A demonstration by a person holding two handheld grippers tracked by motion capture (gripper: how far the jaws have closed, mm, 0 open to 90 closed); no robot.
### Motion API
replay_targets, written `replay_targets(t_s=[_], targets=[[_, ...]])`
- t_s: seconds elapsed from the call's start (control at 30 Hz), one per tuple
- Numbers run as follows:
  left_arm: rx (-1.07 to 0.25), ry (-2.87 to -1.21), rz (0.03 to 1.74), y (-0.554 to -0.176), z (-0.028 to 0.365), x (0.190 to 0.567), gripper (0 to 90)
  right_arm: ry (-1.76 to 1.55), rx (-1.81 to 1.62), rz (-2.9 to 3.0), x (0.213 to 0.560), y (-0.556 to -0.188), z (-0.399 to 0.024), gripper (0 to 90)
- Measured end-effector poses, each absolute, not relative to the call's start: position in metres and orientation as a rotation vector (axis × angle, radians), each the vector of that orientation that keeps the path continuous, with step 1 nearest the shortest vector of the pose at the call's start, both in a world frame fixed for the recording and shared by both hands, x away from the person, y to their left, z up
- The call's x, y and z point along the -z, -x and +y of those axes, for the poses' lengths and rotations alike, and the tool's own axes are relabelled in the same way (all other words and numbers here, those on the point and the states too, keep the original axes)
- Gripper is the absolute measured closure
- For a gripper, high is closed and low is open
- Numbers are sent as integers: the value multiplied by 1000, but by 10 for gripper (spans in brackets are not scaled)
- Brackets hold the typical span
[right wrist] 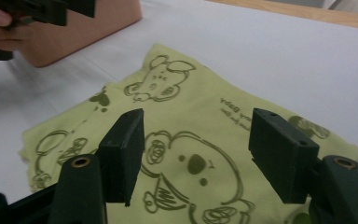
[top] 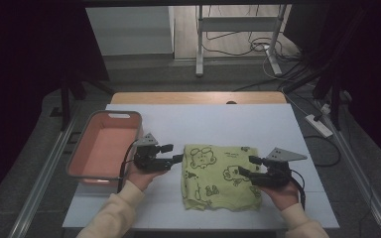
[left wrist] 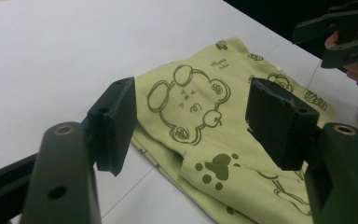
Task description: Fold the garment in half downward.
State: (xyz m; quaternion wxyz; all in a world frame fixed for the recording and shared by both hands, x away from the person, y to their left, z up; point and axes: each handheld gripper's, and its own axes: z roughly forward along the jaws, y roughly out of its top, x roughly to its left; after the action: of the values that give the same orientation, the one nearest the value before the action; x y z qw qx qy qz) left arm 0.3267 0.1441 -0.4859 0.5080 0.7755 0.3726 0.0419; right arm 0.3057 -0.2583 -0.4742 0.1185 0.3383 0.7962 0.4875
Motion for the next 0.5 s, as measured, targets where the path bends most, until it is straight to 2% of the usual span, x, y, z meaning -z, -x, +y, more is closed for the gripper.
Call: replay_targets(t_s=[0.5], targets=[[-96,-1863,911,-330,142,486,339,-904,-1479,2392,472,-298,-230,357]])
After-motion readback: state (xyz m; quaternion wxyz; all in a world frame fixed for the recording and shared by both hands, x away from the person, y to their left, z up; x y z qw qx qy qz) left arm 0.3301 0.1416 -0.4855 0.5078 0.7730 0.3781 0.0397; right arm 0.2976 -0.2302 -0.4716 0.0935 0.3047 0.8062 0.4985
